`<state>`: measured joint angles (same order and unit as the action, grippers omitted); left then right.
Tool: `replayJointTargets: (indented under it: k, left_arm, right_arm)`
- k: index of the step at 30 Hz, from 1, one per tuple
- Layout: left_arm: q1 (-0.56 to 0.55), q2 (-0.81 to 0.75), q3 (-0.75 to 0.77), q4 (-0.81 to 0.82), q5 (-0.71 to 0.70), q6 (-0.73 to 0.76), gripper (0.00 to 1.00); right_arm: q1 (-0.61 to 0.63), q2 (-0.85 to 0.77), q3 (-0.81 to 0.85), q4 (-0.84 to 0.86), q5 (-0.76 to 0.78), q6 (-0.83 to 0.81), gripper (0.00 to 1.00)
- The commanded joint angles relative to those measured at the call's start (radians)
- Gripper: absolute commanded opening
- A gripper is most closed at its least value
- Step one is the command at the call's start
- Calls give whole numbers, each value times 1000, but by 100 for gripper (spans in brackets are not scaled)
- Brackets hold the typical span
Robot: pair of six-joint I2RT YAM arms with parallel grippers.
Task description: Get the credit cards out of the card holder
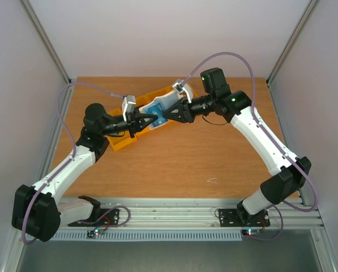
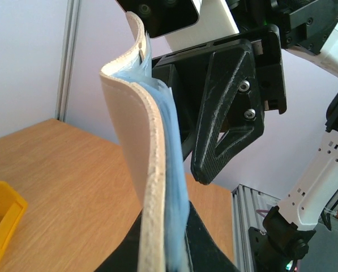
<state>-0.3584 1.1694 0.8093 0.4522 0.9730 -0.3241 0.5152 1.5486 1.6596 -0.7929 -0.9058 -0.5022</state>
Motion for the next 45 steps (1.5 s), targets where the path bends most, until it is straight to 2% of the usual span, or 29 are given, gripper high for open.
replayJointTargets:
  k: [1,6,12,16,19,23,27,30,33,38,42,45]
  left_arm:
    - [-5,0,27,153,81,46,0]
    - [-5,-1,26,137,66,25,0]
    - [-4,-13,12,127,31,2,1]
    - [-2,-20,3,119,23,-10,18]
    - [-1,-23,-3,121,17,-21,21]
    - [1,-26,-10,122,13,-30,19]
    - [4,-31,-13,117,9,-37,27]
    - [6,-32,-16,117,10,-40,28]
    - [6,-30,-16,119,12,-43,23]
    - [7,-31,-15,112,12,-47,25]
    - [8,-30,-17,114,15,-47,12]
    - [9,-31,-18,114,13,-49,12]
  right_arm:
    - [27,7,-14,53,-46,-15,19]
    - [29,13,1,50,-111,-25,2]
    - [17,-5,-14,22,-138,-47,1]
    - [3,-15,-8,11,-141,-53,1]
    - [-4,-18,-5,8,-146,-54,1]
    - [-18,-20,1,-6,-147,-60,1]
    - [-46,-33,2,-21,-142,-71,1]
    - [-58,-35,9,-37,-143,-81,1]
    - [-58,-30,14,-48,-144,-87,1]
    - [-67,-31,11,-47,-142,-86,1]
    - [-70,-29,20,-47,-156,-84,1]
    - [-78,-28,18,-51,-155,-88,1]
